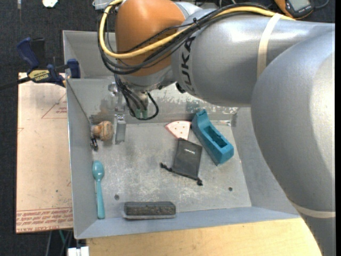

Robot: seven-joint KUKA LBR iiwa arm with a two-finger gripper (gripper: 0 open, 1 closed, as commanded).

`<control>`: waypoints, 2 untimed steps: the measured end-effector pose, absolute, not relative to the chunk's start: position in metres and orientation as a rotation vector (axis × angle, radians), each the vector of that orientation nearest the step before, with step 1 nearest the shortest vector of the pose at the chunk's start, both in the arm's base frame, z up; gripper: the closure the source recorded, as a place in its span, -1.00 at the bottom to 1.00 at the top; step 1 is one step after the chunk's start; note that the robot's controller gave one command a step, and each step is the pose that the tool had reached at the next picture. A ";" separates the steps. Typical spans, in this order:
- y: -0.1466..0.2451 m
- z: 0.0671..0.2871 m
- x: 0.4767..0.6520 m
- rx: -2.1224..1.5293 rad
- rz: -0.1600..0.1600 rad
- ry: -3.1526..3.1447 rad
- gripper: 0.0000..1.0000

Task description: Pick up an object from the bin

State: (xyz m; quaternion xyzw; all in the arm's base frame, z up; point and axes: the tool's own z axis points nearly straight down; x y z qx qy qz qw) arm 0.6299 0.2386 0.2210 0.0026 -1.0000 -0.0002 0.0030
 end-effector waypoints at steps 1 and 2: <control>0.237 0.227 0.631 0.002 -0.003 -3.143 -1.00; 0.222 0.173 0.625 0.176 -0.004 -3.141 -1.00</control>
Offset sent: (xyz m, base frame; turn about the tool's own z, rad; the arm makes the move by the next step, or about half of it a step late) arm -0.0108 -0.0319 -0.0995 -0.2081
